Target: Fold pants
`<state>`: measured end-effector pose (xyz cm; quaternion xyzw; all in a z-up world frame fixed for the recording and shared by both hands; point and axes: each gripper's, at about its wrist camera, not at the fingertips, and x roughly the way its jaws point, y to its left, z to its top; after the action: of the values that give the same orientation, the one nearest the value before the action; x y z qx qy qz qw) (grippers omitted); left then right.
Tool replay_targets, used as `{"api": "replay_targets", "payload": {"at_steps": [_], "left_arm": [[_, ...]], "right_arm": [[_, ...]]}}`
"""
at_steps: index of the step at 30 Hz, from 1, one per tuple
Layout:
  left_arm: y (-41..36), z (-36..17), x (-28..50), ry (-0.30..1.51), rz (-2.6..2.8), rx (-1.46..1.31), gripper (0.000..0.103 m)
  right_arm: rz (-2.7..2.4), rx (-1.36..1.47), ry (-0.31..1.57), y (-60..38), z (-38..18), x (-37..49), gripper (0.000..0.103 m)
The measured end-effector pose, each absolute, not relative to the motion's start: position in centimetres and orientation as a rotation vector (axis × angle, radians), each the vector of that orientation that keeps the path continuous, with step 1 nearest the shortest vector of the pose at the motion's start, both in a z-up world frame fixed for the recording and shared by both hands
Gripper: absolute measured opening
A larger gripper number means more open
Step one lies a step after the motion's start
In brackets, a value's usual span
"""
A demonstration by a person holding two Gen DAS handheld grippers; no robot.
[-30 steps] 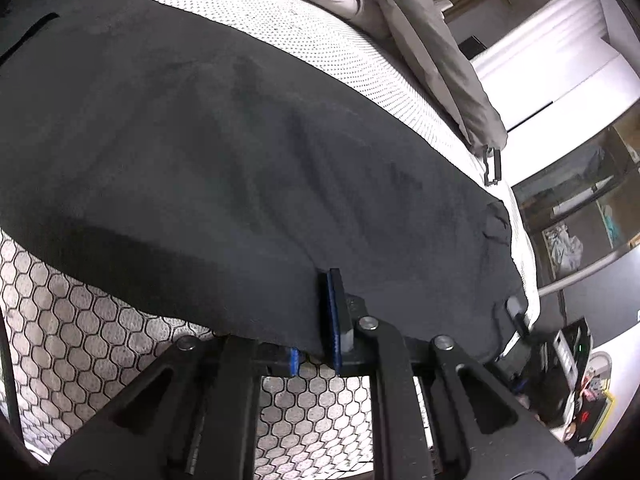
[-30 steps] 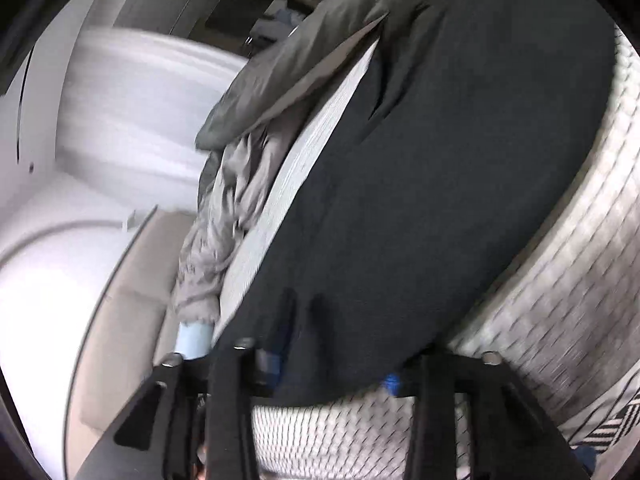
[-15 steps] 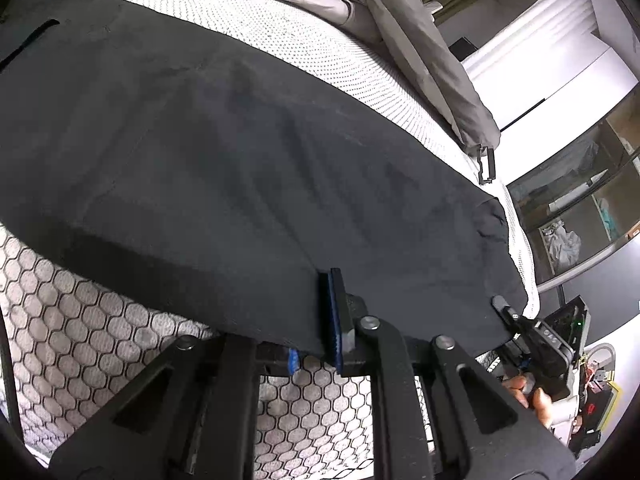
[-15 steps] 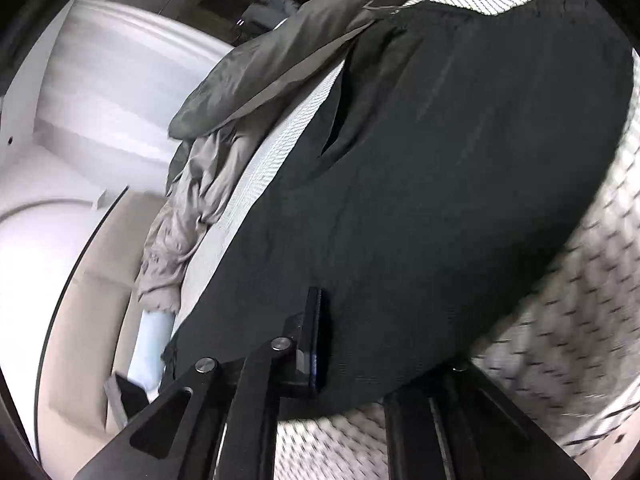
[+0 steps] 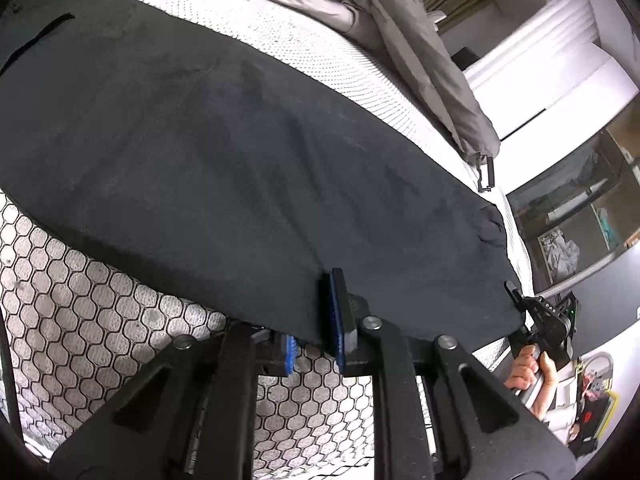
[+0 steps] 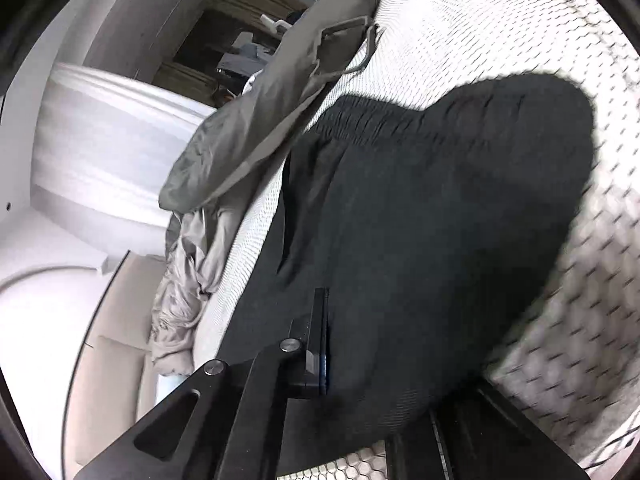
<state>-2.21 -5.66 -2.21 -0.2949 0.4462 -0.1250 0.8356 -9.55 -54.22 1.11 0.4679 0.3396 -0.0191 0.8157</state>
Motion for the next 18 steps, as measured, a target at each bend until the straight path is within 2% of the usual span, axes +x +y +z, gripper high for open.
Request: {"api": "replay_targets", "payload": {"at_steps": [4,8,14,18], "left_arm": [[-5.6,-1.9,-2.4,0.947,-0.259,-0.603,0.013],[-5.3,-2.1,-2.5,0.951,-0.268,-0.62,0.012],[-5.7,-2.1,-2.5,0.945,-0.269,-0.608,0.013],[-5.6,-2.1,-2.7,0.938,-0.28,-0.605,0.014]], "right_arm": [[-0.013,1.02,0.758,-55.4,0.2,-10.5,0.007],[-0.048,1.056,0.711,-56.7,0.7,-13.0,0.019],[-0.063,1.101,0.674,-58.8,0.0,-12.1,0.02],[-0.067,0.958,0.65,-58.4,2.3,-11.9,0.013]]}}
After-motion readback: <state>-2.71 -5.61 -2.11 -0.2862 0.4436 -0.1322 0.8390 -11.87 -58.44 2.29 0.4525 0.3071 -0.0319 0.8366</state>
